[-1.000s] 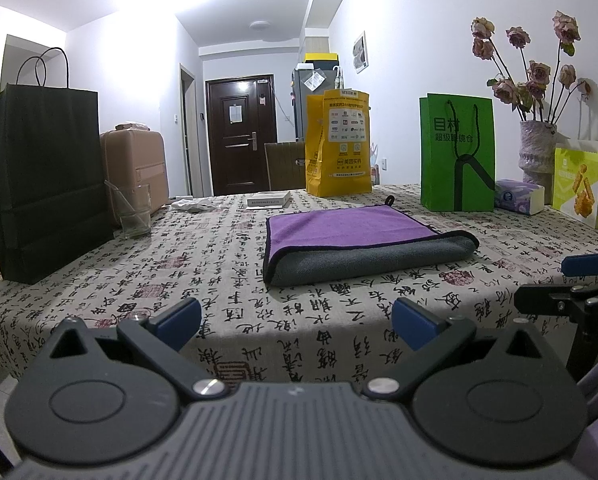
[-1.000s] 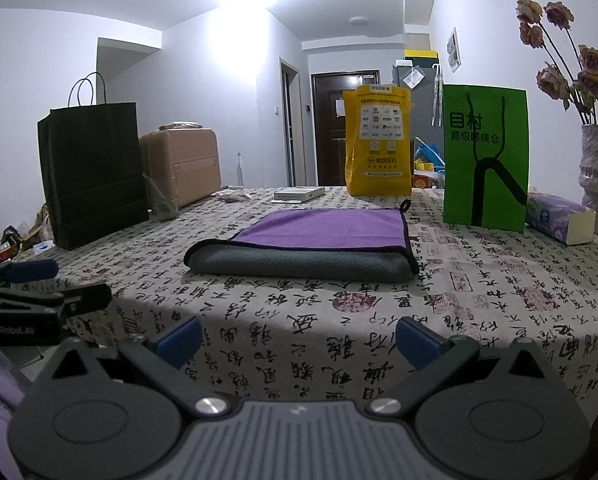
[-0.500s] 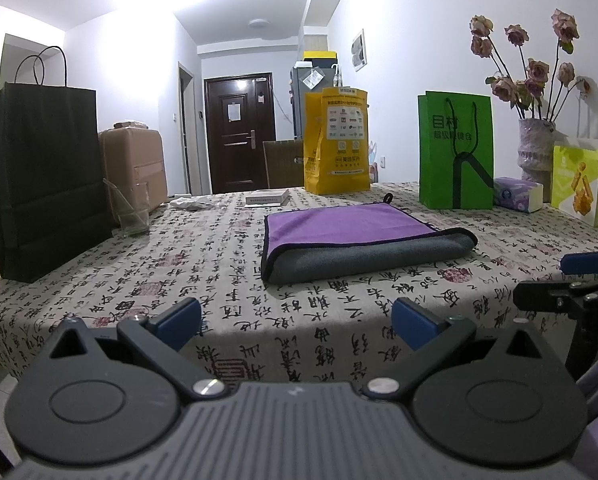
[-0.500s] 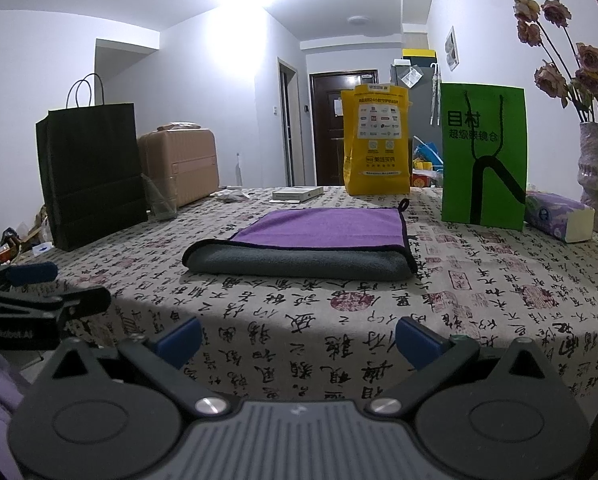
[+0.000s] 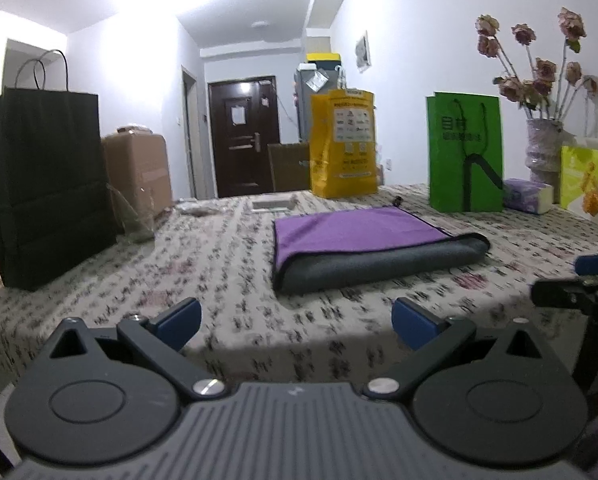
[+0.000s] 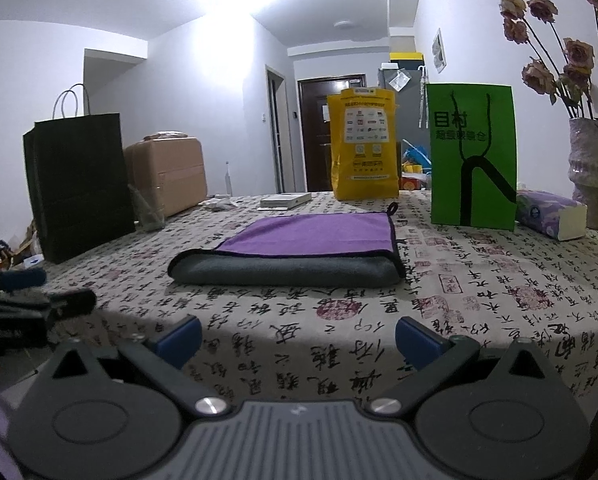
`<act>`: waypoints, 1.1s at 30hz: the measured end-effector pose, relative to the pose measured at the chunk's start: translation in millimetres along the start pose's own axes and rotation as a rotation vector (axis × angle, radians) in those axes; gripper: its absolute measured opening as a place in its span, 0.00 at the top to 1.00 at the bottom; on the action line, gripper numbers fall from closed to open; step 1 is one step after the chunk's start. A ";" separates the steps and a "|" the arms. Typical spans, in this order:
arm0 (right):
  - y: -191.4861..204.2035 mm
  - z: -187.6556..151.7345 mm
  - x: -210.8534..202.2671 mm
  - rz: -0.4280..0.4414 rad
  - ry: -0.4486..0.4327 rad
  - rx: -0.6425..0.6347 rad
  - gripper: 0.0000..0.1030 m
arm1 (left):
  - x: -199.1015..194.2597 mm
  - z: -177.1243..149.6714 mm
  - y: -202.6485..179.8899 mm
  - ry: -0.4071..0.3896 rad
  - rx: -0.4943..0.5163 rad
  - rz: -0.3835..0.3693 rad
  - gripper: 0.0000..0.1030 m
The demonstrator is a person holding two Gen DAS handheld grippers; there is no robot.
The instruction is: Fold towel
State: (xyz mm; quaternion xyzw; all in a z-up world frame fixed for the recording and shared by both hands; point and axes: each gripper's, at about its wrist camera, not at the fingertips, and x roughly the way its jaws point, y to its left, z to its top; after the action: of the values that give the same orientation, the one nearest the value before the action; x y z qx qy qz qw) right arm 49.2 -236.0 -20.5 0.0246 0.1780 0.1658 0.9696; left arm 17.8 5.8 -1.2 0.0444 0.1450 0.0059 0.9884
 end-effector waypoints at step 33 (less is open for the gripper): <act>-77.2 58.1 155.1 -0.001 0.052 -0.102 0.25 | 186.1 38.8 17.5 0.218 -0.029 -0.195 0.34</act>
State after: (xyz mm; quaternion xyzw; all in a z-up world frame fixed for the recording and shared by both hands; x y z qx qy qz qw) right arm 230.6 -257.0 -26.6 -0.0294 0.1944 0.1749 0.9648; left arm 207.2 24.4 -15.8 0.0150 0.2550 -0.0834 0.9632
